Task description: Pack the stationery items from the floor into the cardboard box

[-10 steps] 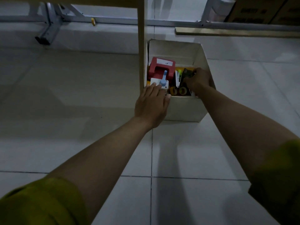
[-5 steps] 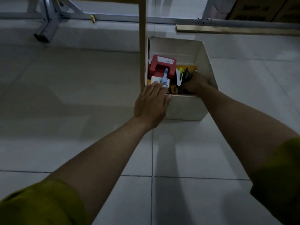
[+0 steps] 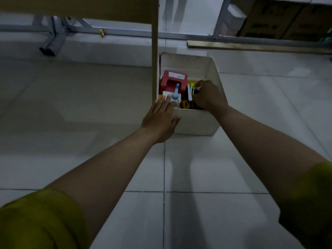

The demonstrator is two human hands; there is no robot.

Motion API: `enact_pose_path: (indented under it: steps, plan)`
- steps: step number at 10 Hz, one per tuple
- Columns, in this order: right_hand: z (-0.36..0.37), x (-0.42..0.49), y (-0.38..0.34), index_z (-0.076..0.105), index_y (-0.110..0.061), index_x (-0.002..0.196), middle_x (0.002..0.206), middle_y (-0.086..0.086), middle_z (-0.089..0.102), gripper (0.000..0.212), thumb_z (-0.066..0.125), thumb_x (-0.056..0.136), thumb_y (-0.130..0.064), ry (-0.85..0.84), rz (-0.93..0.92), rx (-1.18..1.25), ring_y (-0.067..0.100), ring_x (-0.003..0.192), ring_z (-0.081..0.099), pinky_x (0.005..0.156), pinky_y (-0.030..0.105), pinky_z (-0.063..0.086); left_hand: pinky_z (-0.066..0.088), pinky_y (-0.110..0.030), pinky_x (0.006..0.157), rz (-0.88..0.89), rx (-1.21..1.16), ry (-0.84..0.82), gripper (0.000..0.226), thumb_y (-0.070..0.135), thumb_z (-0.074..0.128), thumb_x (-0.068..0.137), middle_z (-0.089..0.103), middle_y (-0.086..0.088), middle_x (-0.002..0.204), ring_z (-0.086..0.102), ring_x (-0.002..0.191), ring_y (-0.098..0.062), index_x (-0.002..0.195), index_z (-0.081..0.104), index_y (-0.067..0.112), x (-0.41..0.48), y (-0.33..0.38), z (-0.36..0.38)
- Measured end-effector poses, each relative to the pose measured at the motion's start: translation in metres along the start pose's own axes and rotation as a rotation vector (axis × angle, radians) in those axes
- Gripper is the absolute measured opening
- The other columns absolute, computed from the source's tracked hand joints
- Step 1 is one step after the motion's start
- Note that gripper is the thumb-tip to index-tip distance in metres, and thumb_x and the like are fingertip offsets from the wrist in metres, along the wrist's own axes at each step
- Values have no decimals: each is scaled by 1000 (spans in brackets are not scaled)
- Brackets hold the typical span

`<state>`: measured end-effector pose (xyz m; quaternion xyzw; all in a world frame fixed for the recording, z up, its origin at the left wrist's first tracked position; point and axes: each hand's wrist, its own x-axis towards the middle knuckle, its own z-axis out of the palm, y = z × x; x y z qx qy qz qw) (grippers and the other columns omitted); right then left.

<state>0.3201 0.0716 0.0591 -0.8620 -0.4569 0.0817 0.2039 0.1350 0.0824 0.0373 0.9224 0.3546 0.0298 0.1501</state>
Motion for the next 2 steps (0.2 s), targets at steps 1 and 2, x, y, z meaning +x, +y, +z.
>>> enact_pose_path:
  steps: [1, 2]
  plan:
    - [-9, -19, -12, 53, -11, 130, 137, 14, 49, 48, 61, 83, -16, -14, -40, 45, 35, 125, 45, 102, 40, 42, -1, -30, 117, -11, -48, -50, 60, 42, 21, 100, -6, -3, 160, -10, 147, -16, 149, 3, 15, -17, -4, -11]
    - [-13, -31, -22, 54, -14, 128, 135, 14, 50, 46, 59, 83, -18, 17, -87, 13, 39, 124, 45, 102, 42, 40, 1, -32, 118, 0, -66, -32, 61, 44, 22, 99, -6, -2, 160, -8, 147, -16, 149, 2, 16, -27, -6, -22]
